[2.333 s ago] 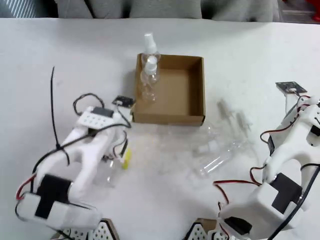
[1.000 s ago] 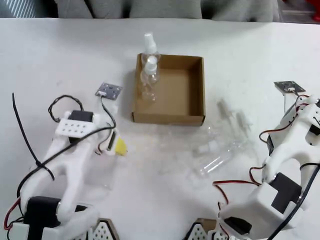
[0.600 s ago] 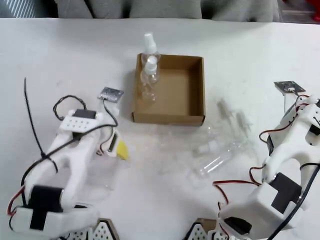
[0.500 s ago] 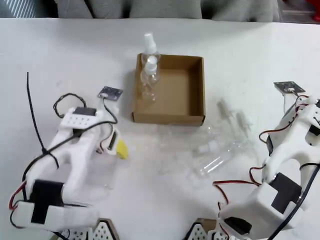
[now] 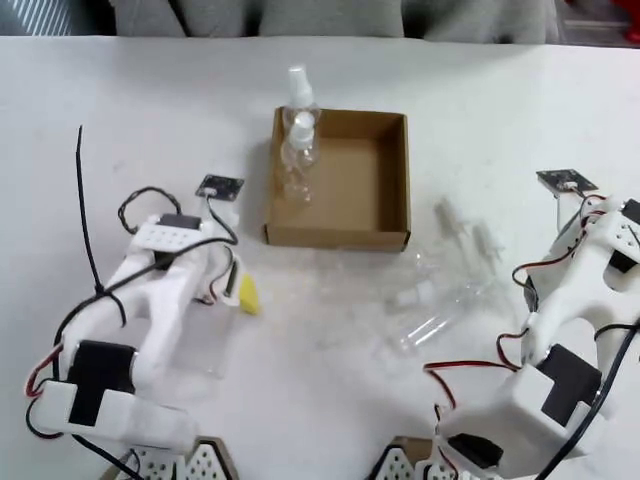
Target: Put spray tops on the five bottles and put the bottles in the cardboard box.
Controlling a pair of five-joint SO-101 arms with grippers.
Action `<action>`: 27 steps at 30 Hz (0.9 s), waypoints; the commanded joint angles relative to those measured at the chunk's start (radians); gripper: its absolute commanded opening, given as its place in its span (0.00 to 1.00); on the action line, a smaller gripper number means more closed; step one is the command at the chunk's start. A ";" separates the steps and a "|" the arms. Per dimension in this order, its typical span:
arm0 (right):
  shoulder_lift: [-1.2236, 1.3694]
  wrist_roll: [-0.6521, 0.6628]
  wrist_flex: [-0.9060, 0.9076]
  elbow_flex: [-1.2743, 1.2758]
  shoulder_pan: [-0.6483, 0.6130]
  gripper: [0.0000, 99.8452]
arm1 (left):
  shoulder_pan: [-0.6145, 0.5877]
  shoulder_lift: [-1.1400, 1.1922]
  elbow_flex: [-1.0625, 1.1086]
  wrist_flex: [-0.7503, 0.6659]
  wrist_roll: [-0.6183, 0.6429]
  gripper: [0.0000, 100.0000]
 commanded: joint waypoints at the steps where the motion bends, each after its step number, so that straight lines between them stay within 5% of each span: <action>1: -0.013 -0.009 -0.005 -0.008 -0.010 0.02 | 0.024 -0.002 -0.040 -0.014 0.008 0.23; 5: -0.016 -0.009 -0.005 -0.009 -0.010 0.02 | 0.024 -0.002 -0.040 -0.014 0.006 0.04; 11: -0.019 -0.018 0.001 -0.054 -0.010 0.02 | 0.015 -0.007 -0.035 -0.012 0.006 0.04; 15: -0.018 -0.140 0.022 -0.160 -0.015 0.02 | 0.015 -0.008 -0.034 -0.012 0.006 0.04; 27: -0.008 -0.158 -0.025 -0.206 -0.206 0.08 | -0.062 -0.010 -0.041 0.008 0.005 0.04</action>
